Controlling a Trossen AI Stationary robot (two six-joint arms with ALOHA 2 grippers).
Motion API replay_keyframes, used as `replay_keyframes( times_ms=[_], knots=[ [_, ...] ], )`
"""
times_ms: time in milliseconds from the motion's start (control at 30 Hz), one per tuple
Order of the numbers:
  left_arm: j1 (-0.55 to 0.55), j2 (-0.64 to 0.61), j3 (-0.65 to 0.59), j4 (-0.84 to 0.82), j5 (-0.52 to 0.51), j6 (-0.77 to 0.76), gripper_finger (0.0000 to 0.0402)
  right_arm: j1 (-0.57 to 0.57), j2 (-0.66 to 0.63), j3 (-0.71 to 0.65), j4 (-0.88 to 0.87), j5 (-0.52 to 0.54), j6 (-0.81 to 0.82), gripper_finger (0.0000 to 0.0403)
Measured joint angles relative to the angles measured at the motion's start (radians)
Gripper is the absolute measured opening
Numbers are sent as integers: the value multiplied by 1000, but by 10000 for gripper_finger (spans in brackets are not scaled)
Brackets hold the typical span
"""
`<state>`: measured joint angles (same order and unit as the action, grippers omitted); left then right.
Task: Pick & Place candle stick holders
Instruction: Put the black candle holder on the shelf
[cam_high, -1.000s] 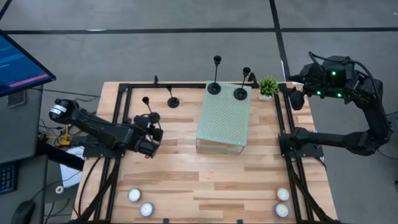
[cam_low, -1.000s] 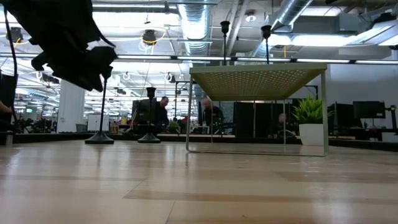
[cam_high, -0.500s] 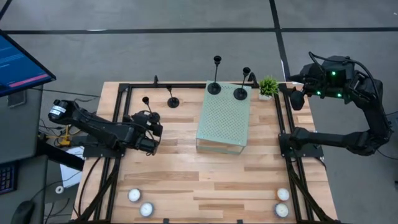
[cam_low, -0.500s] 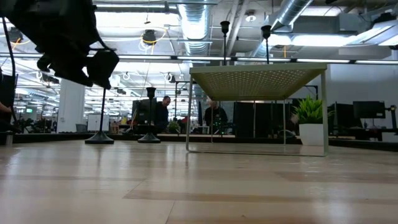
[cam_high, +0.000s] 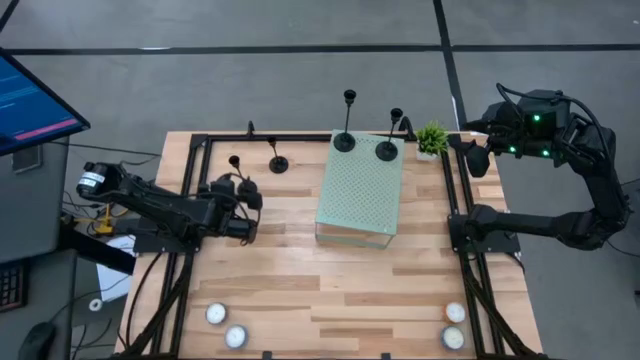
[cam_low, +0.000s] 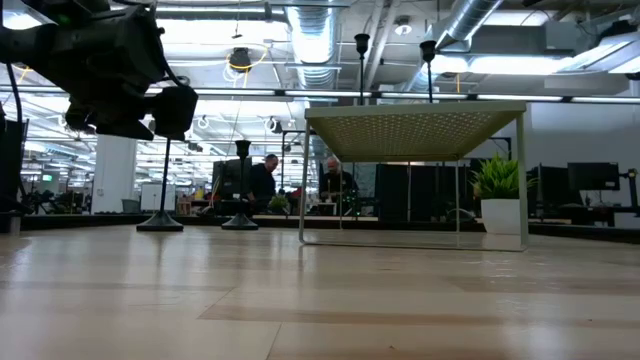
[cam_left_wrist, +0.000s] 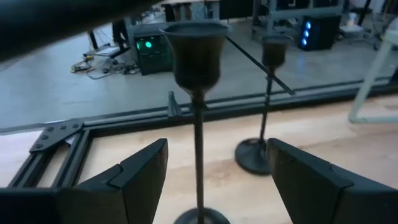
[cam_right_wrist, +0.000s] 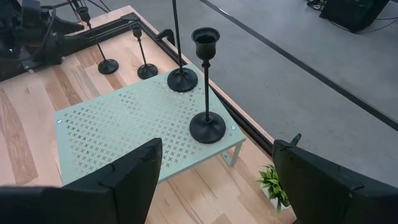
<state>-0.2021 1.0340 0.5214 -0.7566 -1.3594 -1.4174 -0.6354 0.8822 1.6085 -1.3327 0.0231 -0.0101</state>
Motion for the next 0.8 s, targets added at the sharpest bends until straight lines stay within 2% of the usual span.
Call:
replay_keyframes(
  times_ms=[267, 500, 600, 800],
  knots=[
    [67, 0, -32, 77, -17, 0, 274, 0, 0, 0, 0, 0, 0, 297],
    [76, 0, -51, 155, -22, 27, 265, 0, 0, 0, 0, 1, 0, 297],
    [77, 2, -55, 205, -36, 85, 233, 0, 0, 0, 1, 1, 0, 297],
    [114, 3, -55, 226, -42, 156, 121, 0, 1, 0, 1, 3, 0, 297]
  ],
)
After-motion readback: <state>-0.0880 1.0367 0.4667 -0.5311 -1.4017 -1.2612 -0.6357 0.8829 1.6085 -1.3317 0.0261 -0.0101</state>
